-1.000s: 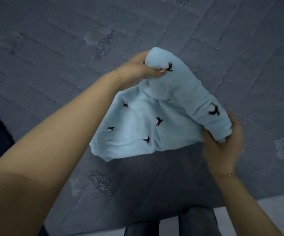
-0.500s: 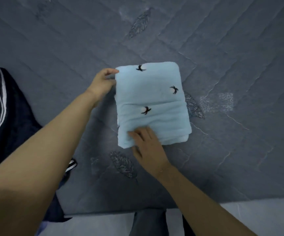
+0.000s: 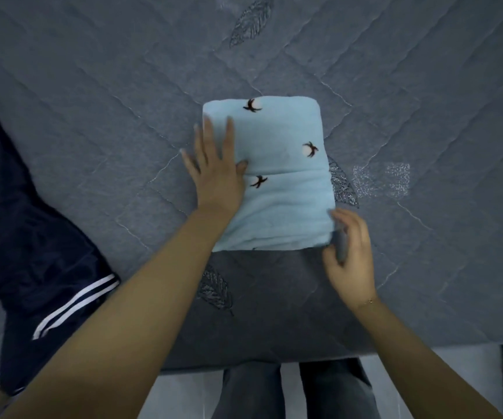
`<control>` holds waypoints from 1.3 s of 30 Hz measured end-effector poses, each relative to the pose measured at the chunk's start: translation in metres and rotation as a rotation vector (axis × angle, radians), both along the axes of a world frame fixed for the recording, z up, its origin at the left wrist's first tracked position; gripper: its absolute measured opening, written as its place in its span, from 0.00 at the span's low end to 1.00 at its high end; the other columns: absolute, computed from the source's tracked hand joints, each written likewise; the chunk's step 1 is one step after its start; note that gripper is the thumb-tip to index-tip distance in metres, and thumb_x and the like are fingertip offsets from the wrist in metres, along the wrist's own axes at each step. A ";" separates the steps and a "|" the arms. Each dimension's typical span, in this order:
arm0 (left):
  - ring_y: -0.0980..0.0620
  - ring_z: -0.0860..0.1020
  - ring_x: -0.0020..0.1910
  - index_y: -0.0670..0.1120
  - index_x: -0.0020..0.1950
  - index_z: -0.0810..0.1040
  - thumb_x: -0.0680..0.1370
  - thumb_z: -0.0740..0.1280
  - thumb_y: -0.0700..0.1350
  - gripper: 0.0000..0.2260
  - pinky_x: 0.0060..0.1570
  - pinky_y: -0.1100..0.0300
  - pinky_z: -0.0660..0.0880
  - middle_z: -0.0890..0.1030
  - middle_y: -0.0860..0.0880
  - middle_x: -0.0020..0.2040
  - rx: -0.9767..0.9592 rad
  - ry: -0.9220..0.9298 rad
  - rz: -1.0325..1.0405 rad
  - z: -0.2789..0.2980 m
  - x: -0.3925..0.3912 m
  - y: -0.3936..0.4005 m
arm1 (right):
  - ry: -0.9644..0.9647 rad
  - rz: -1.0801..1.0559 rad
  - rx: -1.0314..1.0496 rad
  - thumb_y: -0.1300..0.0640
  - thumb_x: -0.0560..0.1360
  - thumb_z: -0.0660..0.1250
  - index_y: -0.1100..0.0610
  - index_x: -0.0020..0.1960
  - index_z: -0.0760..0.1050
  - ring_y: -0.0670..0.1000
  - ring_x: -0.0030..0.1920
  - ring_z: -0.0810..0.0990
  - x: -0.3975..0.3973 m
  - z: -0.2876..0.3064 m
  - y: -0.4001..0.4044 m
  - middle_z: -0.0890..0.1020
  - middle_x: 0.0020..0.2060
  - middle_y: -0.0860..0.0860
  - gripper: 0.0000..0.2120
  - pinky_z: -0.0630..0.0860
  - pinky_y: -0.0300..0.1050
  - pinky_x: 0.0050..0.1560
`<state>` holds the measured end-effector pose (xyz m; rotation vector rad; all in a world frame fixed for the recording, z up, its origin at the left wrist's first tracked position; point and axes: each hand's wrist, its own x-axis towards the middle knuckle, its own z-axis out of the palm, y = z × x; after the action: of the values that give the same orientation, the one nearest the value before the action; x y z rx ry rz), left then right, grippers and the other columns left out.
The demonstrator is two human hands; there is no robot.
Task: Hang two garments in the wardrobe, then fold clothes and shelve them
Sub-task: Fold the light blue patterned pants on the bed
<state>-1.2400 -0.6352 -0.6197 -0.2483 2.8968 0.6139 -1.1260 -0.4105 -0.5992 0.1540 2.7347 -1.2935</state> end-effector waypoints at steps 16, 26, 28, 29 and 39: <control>0.53 0.45 0.78 0.66 0.77 0.48 0.83 0.45 0.61 0.22 0.72 0.37 0.39 0.47 0.55 0.80 -0.169 -0.148 -0.420 -0.029 -0.070 0.064 | 0.090 0.220 0.240 0.70 0.69 0.74 0.67 0.38 0.75 0.56 0.23 0.75 -0.009 -0.032 0.048 0.77 0.27 0.60 0.08 0.72 0.45 0.20; 0.53 0.42 0.78 0.63 0.78 0.44 0.83 0.46 0.59 0.23 0.73 0.37 0.37 0.44 0.53 0.80 -0.205 -0.243 -0.458 -0.019 -0.071 0.075 | -0.011 0.362 0.132 0.67 0.74 0.69 0.66 0.40 0.73 0.53 0.28 0.74 0.010 -0.031 0.054 0.76 0.30 0.57 0.06 0.75 0.49 0.25; 0.51 0.46 0.79 0.59 0.79 0.53 0.83 0.53 0.57 0.24 0.74 0.41 0.39 0.49 0.51 0.80 -0.083 -0.230 -0.393 -0.003 -0.067 0.074 | -0.056 0.393 0.131 0.65 0.76 0.67 0.66 0.44 0.75 0.54 0.34 0.76 0.007 -0.030 0.061 0.78 0.36 0.57 0.04 0.77 0.54 0.32; 0.50 0.51 0.78 0.55 0.77 0.60 0.82 0.58 0.55 0.24 0.75 0.44 0.44 0.54 0.49 0.79 0.002 -0.188 -0.323 0.008 -0.060 0.072 | -0.053 0.404 0.102 0.65 0.76 0.68 0.65 0.45 0.76 0.54 0.38 0.78 0.004 -0.028 0.064 0.79 0.39 0.57 0.04 0.78 0.52 0.36; 0.57 0.71 0.34 0.43 0.42 0.78 0.74 0.71 0.34 0.06 0.40 0.64 0.71 0.75 0.48 0.36 0.817 0.107 0.936 0.048 0.097 0.106 | 0.015 0.456 -0.034 0.56 0.77 0.67 0.61 0.62 0.74 0.49 0.65 0.67 -0.156 -0.017 0.044 0.70 0.64 0.56 0.15 0.67 0.44 0.65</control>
<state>-1.1434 -0.5287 -0.5717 -1.4501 2.1824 1.8672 -1.2816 -0.3661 -0.6158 -0.4560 2.5425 -1.2038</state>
